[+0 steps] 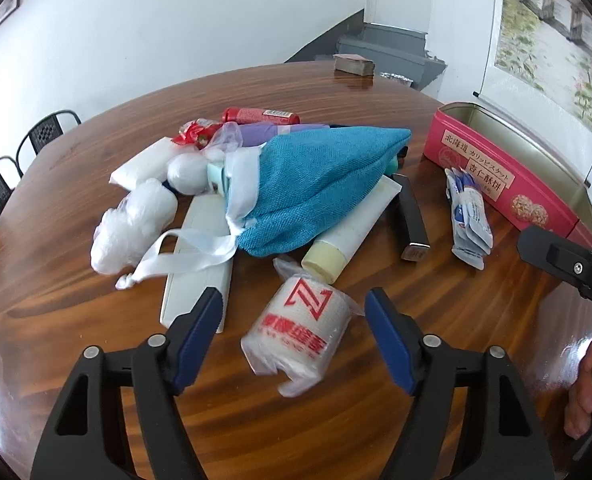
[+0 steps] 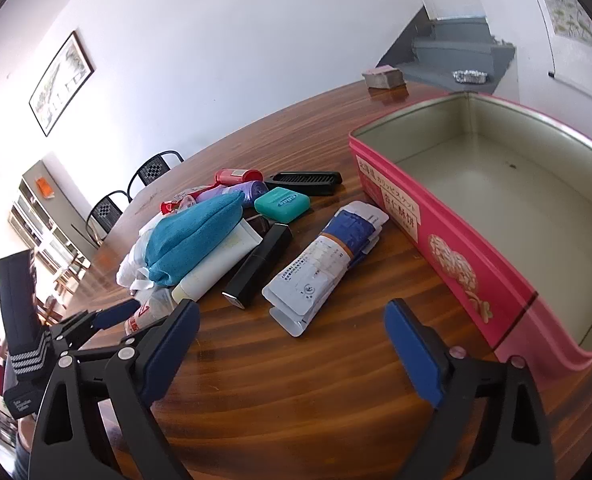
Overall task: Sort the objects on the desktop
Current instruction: 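Grasp the bagged bandage roll with the left tool while the right tool grasps the blue-white medicine box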
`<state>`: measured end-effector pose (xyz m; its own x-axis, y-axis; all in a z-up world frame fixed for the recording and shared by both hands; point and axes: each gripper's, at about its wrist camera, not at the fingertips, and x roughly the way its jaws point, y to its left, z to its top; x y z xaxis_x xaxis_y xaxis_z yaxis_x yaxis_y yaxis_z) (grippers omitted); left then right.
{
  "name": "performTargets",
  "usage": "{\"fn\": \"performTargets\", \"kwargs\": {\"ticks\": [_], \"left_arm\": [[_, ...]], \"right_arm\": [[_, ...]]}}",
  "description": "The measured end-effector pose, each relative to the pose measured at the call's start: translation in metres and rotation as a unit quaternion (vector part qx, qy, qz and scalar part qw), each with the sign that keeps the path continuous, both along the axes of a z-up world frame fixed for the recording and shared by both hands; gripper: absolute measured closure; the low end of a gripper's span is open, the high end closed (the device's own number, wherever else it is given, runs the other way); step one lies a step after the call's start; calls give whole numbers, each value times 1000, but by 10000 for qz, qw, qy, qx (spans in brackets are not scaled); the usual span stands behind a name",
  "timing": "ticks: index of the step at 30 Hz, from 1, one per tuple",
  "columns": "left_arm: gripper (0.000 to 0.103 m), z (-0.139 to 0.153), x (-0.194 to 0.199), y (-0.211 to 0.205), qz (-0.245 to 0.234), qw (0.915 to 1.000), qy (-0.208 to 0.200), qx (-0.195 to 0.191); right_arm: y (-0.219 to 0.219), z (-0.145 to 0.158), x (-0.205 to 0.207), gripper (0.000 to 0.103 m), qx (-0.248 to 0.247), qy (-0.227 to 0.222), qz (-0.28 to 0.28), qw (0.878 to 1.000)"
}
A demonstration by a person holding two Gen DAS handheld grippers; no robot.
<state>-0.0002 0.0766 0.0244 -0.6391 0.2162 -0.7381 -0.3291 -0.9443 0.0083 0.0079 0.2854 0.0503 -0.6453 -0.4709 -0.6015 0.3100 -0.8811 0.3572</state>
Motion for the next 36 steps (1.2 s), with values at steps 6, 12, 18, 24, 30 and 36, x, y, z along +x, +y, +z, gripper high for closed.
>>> {"fn": "performTargets", "kwargs": {"ticks": [6,12,18,24,30,36], "left_arm": [[64,-7,5,0,-135,9994,-250,202],[64,2,25,-9,-86,9993,-151,336],[64,12,41,-27,137,9988,-14,478],[64,27,57,-40,351,9970,384,567],[64,42,68,-43,452,9942,789,567],[64,47,74,-44,490,9925,969,559]], "right_arm": [[-1,-3,0,33,177,-7,-133,9998],[-9,-9,-9,42,599,-173,-328,9975],[-26,-2,-31,43,909,-325,-468,9942],[-36,-12,-52,43,1344,-631,-867,9851],[-47,-19,-51,43,1754,-669,-998,9771],[-57,-16,-45,67,1949,-535,-805,9761]]}}
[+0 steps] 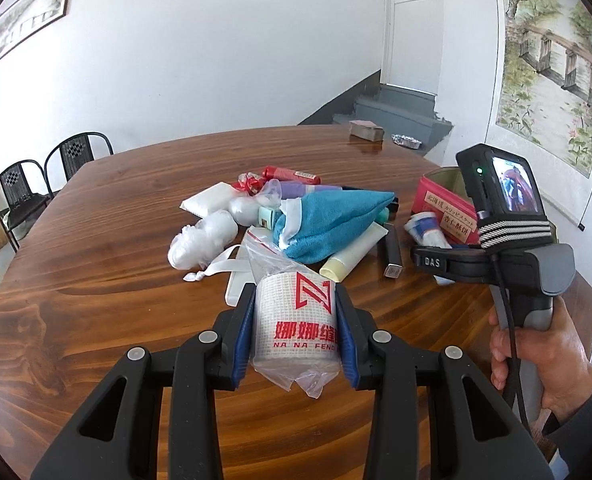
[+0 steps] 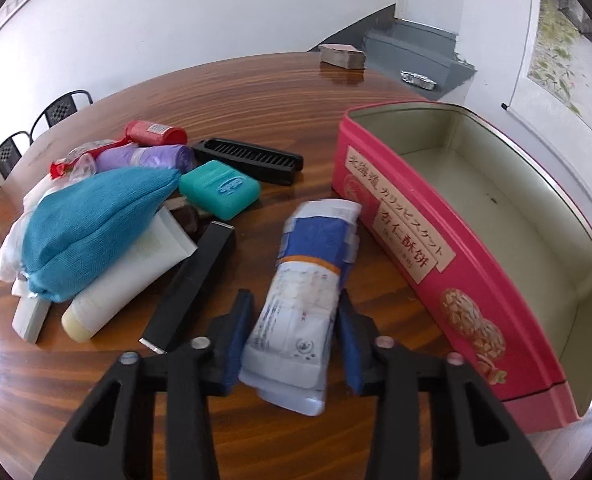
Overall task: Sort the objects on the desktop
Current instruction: 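Grasp the bagged bandage roll with the left tool while the right tool grasps the blue-white medicine box, then carry both items into the pink tin and open both tools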
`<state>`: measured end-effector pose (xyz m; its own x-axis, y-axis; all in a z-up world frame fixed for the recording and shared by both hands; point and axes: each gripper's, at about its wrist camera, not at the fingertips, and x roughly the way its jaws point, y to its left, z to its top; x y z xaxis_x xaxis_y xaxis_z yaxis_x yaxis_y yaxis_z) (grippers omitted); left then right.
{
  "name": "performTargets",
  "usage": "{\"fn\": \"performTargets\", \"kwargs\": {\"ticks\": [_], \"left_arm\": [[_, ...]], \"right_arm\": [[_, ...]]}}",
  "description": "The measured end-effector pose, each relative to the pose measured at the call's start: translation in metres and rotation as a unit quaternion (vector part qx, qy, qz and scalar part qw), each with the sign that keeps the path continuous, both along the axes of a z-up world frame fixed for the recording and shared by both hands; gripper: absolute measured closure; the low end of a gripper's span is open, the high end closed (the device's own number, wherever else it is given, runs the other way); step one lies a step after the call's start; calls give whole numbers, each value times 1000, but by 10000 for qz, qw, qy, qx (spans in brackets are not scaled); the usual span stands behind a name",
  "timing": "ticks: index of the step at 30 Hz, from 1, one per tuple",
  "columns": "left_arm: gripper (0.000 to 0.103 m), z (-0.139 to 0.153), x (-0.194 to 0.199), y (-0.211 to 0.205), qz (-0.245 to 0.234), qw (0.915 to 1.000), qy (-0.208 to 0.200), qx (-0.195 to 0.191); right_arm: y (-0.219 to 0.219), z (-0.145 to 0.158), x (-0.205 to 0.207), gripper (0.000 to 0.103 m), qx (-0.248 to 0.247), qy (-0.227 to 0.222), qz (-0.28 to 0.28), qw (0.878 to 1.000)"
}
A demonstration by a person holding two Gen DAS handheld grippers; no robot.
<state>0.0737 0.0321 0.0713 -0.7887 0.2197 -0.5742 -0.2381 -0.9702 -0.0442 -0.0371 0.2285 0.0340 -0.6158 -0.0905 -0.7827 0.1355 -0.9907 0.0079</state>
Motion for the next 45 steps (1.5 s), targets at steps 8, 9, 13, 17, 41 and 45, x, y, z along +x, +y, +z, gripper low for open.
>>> {"fn": "performTargets", "kwargs": {"ticks": [8,9,13,17,41,45], "left_arm": [[64,1,-1,3,-127,9998,-66,158],[64,3,-1,5,-166,9996,-91,199],[64,22,-4,22,-415,9986,-95,318],[64,42,-22,55,-845,9957,-113,373],[64,13,-187,273,-2841,9323,-2029,950],[63,11,-193,286,-2772,9314,-2230,763]], "right_arm": [[15,50,59,68,-686,656,628,9935],[18,57,64,68,-723,751,666,9923],[48,92,79,68,-813,1216,558,9877],[91,113,68,68,-762,1560,167,9847],[205,66,-44,68,-42,-251,-852,9960],[206,59,-39,68,-197,-566,-813,9949]]}}
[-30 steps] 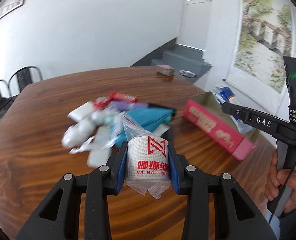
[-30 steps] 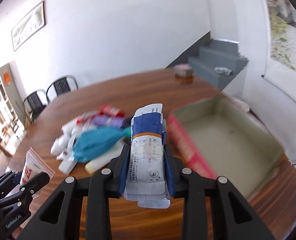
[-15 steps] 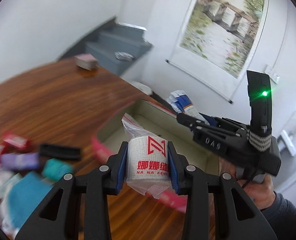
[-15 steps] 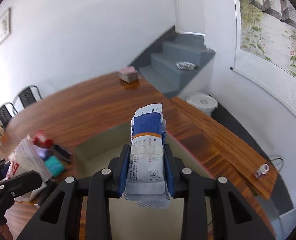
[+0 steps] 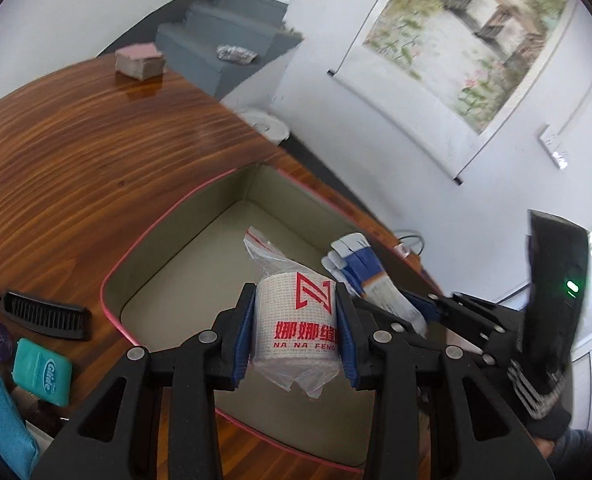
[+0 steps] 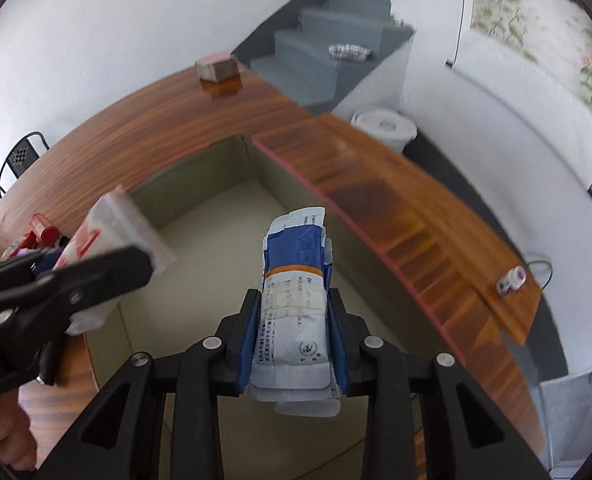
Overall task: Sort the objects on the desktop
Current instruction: 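Carry both items into the pink tin and open both tools, then move both open tools back over the item pile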
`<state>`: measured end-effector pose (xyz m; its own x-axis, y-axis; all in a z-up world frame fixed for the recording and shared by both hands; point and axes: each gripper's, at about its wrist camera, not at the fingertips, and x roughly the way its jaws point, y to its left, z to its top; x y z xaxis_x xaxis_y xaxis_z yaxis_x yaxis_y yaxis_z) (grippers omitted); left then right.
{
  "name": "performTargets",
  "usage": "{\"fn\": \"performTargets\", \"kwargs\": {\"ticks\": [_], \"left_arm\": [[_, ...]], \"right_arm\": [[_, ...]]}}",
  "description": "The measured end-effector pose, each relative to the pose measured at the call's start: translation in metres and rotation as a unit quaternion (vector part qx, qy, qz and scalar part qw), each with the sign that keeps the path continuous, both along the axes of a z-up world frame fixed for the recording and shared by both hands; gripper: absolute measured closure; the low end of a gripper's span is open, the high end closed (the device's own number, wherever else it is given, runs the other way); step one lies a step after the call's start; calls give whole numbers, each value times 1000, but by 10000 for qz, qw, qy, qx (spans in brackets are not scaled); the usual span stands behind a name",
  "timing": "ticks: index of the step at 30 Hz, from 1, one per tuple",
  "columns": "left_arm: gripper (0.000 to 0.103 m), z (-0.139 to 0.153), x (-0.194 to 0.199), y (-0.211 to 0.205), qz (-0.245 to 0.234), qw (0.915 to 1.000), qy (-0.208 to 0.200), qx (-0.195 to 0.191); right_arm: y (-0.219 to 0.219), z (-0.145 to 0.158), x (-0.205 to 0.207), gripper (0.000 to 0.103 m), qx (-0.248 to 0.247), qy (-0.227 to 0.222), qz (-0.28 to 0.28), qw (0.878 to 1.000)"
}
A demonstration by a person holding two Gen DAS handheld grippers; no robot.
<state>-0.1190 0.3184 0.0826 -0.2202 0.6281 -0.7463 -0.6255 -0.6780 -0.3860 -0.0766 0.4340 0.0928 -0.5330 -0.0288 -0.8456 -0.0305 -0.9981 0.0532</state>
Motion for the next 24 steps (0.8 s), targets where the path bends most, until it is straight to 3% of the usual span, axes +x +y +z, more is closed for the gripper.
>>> {"fn": "performTargets", "kwargs": {"ticks": [5,12,19,20,24], "left_arm": [[62,-11,-12,0,267,9974,-627,-234],[62,-7,-4,-12,323,9974,-429,-484],[62,6,11,-31,433,9978,-307,-399],[62,12,15,-40,487,9979,-183,-394],[52,30,27,-84,898,9946,175,-482]], "right_arm": [[-3,-10,0,66,-197,-244,88,9995],[-4,-20,3,66,-313,-330,-1,9990],[-16,8,14,65,337,249,-85,9991],[-17,13,16,64,348,327,-90,9988],[-31,33,26,33,45,560,0,9984]]}}
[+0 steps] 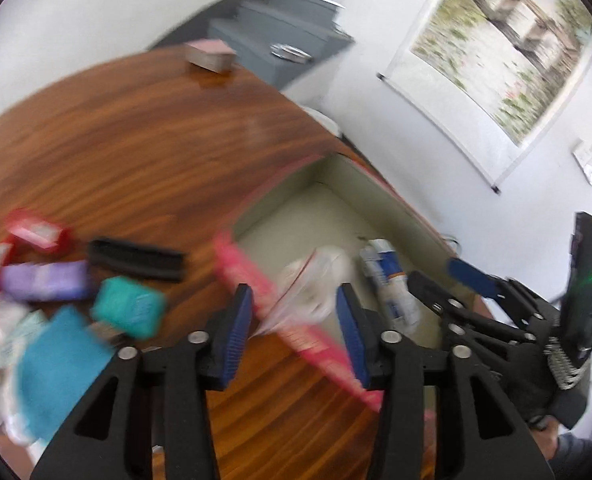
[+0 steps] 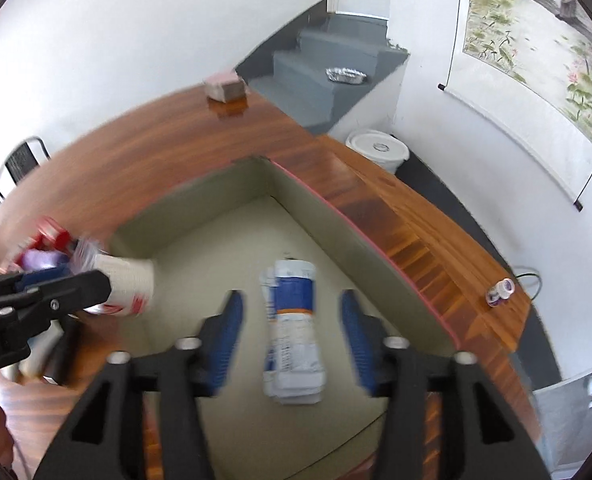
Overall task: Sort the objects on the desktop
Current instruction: 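Move both open tools back over the item pile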
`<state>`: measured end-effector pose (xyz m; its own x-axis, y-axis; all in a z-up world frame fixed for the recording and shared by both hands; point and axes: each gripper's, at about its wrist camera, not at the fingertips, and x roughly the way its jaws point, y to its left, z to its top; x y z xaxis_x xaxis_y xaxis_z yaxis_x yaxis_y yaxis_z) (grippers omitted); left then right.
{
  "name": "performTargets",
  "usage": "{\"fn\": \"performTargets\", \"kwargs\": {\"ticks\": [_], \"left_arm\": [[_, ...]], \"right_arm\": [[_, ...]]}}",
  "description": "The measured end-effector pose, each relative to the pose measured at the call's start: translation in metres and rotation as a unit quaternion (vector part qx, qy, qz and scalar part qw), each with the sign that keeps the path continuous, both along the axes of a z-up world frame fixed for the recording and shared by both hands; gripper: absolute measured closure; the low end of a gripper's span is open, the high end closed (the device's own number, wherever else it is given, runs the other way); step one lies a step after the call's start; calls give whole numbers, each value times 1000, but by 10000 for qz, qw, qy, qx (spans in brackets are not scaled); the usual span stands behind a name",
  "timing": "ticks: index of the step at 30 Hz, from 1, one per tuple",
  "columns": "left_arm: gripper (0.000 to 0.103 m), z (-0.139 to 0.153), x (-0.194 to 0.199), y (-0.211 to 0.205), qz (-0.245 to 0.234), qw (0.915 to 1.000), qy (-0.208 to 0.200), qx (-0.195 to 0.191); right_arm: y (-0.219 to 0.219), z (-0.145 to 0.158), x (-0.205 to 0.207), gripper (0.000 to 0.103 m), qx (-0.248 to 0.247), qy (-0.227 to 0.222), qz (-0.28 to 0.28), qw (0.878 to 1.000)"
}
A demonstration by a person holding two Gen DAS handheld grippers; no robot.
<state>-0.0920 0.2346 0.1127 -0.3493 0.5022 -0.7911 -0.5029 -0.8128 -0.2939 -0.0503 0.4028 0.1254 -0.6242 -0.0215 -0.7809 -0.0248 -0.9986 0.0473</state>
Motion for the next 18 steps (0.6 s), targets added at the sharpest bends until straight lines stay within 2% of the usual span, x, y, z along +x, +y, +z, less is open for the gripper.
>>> {"fn": "performTargets", "kwargs": {"ticks": [4,7,11,14,18], "left_arm": [[51,6,6,-50,510,9985,48,-180],[51,9,11,-88,841,9960,14,-295],[51,5,21,-136,1216,9916,-91,-440],[51,3,29,-160,1446,9879,-253,-499],[51,3,39,-183,1618,9836,-258,-758]], "right_arm": [[-39,9,14,33,-219,20,404,9989],[-68,12,18,33,-351,-97,780,9963],[-89,9,23,33,-550,-365,959,9932],[-102,8,33,33,-437,-465,1033,9926],[-119,7,51,33,-376,-721,1250,9888]]}}
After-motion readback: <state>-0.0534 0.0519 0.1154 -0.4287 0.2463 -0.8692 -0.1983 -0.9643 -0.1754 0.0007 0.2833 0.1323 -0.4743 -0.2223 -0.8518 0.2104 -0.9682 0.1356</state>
